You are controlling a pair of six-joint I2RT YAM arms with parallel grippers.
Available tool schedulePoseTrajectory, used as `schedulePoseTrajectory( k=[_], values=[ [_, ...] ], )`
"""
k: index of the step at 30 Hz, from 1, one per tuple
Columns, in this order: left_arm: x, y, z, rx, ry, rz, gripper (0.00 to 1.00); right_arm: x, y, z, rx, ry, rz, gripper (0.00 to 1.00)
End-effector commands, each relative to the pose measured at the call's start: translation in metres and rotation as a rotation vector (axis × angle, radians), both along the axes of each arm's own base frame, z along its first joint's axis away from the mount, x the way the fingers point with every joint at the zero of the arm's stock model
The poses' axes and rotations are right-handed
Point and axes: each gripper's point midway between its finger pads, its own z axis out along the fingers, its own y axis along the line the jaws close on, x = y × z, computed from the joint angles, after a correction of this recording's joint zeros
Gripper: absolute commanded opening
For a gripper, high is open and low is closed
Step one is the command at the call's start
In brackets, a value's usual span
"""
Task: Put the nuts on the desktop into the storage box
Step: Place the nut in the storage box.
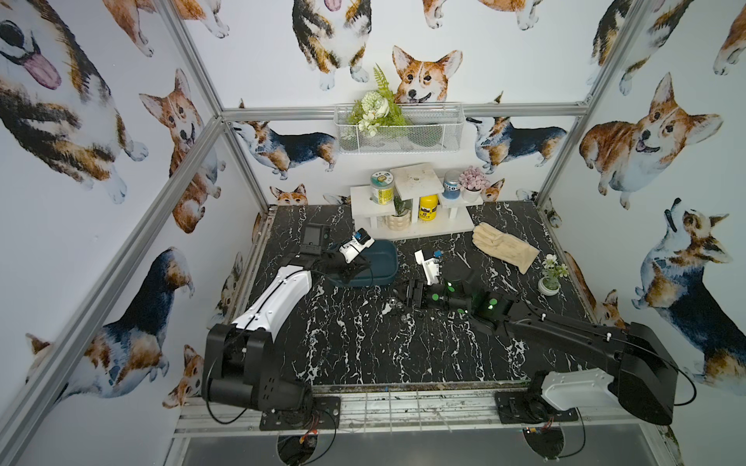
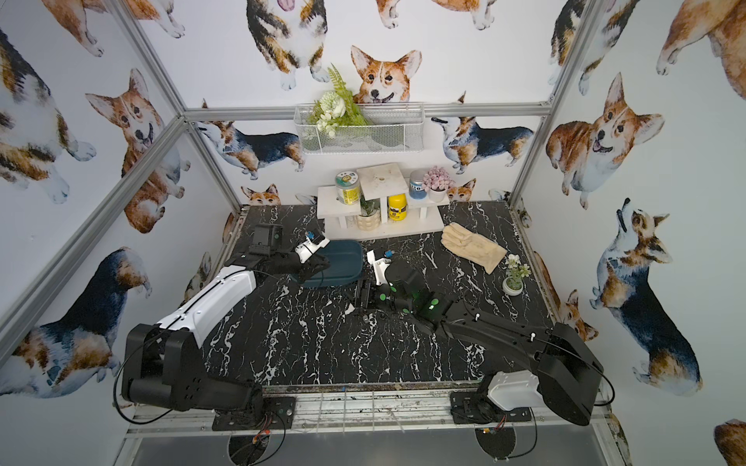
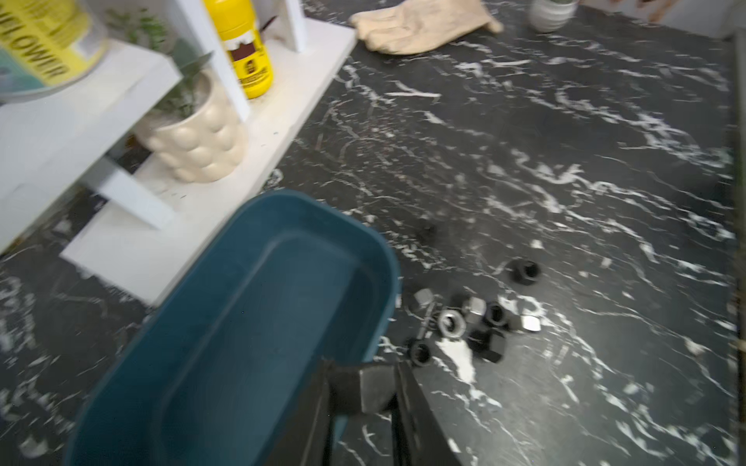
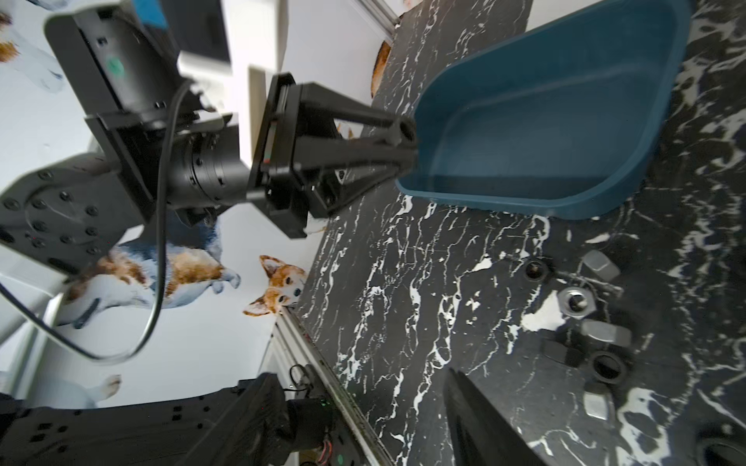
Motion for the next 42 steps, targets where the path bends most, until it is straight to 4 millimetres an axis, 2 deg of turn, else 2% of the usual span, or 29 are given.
schedulePoseTrajectory(
  k=[1,5,6,13,16,23,28,32,38,42],
  values=[
    [0.040,0.028,-0.005,0.077,-0.013,0.214,0.17,0.013,-0.024,-0.021,-0.171,-0.028,-0.109,0.70],
    [0.061,0.051,-0.032,0.178,0.069,0.341,0.18,0.015,-0.032,-0.027,-0.199,-0.025,-0.147,0.71],
    [0.065,0.058,-0.048,0.206,0.117,0.373,0.18,0.016,-0.033,-0.027,-0.204,-0.024,-0.152,0.71],
    [0.086,0.097,-0.094,0.323,0.278,0.543,0.19,0.016,-0.043,-0.041,-0.269,-0.002,-0.186,0.71],
    [0.092,0.104,-0.104,0.329,0.299,0.580,0.23,0.018,-0.054,-0.053,-0.331,0.020,-0.226,0.72],
    [0.094,0.103,-0.118,0.330,0.342,0.583,0.34,0.016,-0.071,-0.087,-0.456,0.088,-0.276,0.73],
    [0.091,0.098,-0.113,0.285,0.367,0.573,0.42,0.014,-0.077,-0.104,-0.512,0.121,-0.283,0.74],
    [0.089,0.096,-0.100,0.265,0.342,0.559,0.43,0.010,-0.084,-0.117,-0.564,0.138,-0.281,0.74],
    [0.076,0.085,-0.064,0.204,0.293,0.482,0.43,0.001,-0.095,-0.143,-0.665,0.210,-0.274,0.74],
    [0.057,0.072,-0.040,0.156,0.260,0.393,0.45,-0.005,-0.092,-0.156,-0.687,0.253,-0.241,0.73]
  ],
)
